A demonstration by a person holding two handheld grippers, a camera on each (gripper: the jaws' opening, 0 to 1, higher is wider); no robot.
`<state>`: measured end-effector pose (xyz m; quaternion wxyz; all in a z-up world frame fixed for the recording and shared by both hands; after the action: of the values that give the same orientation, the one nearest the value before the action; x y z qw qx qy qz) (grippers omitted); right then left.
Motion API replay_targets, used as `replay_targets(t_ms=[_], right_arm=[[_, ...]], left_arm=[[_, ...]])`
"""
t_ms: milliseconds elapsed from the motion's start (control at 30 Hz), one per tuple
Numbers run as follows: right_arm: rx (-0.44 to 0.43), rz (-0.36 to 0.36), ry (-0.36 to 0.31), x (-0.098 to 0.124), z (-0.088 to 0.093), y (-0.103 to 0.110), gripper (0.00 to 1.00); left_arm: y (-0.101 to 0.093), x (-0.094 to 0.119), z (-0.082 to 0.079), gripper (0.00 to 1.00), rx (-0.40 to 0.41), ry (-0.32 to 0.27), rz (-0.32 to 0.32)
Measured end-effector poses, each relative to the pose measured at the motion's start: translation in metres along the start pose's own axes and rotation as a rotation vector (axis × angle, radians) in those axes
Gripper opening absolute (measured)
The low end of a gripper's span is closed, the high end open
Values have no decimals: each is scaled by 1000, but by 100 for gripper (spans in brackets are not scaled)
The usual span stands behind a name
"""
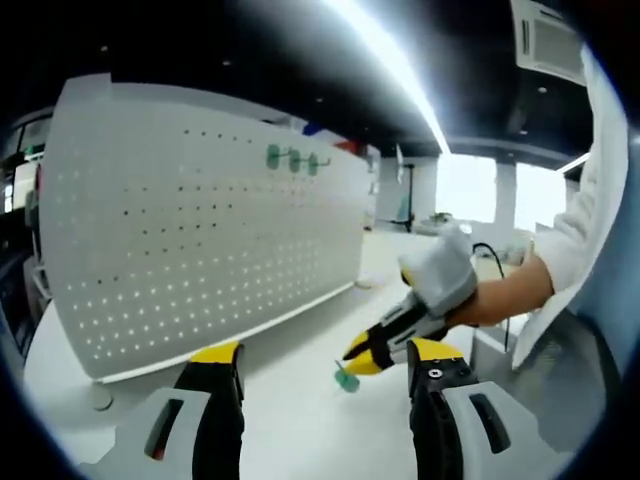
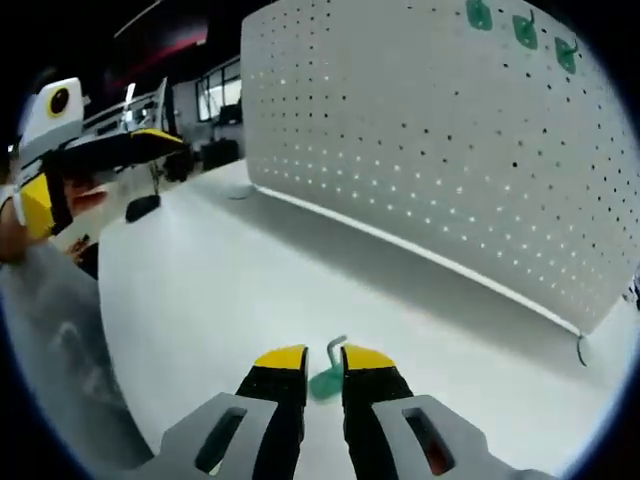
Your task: Insert the hook assembly into the mounting plate slot until the hook locks in place.
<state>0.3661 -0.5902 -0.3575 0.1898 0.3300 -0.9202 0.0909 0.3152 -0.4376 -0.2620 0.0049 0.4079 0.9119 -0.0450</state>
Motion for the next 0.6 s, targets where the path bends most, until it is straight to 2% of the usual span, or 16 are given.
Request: replay_targets(t_ms=[300,600], right_arm=[[23,-25,20,-13,-2,2,10],[85,-51,40,-21,-5,6,10]], left_arm=[[3,1,1,67,5,7,-11],[7,2,-1,67,4,1,-24]])
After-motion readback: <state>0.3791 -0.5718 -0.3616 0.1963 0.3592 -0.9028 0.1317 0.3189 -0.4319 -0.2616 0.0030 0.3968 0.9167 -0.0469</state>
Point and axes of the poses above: the point that each gripper's makers call its tool centre point, and the gripper's own axes: x roughly backward along the fingers, y roughly to its left, z roughly out of its underside, the point moved 5 cm from there along x, roughly backward along the fingers, and after that the axes turned 14 degrees about -y, right-handed, at the moved point
